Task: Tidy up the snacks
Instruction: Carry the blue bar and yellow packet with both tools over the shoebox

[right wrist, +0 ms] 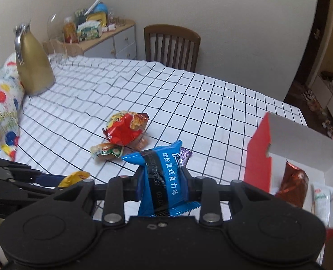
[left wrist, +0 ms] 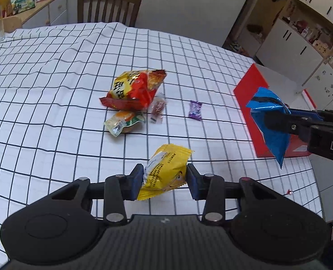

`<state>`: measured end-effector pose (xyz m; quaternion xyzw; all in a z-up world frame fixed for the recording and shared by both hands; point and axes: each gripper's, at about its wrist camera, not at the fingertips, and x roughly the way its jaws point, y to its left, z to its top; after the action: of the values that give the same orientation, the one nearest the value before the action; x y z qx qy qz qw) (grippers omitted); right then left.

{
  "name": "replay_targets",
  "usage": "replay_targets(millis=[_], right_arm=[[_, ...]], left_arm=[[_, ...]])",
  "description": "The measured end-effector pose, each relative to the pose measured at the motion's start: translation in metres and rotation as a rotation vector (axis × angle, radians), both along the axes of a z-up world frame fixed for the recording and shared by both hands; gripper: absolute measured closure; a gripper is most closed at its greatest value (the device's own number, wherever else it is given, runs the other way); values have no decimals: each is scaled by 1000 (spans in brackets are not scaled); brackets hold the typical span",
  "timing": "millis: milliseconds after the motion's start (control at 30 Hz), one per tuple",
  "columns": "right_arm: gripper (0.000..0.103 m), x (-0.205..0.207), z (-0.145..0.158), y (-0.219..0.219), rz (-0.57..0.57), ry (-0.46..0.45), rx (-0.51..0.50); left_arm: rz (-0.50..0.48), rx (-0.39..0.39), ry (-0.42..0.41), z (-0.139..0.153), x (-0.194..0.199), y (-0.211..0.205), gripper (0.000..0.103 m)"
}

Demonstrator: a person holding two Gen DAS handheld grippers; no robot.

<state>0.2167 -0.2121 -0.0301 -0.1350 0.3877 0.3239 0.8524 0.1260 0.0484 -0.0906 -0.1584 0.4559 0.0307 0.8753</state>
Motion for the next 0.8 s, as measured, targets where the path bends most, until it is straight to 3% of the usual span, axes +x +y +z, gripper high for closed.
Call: replay_targets(millis=[267,800], right_arm=[[74,-12,25,-40,-80,-14,81],[74,-12,56,-128,-165,-99,130]], left_arm=[[-52,0,-38,24,1,-29,63],[-155,-2,-92,64,38,-114,64]])
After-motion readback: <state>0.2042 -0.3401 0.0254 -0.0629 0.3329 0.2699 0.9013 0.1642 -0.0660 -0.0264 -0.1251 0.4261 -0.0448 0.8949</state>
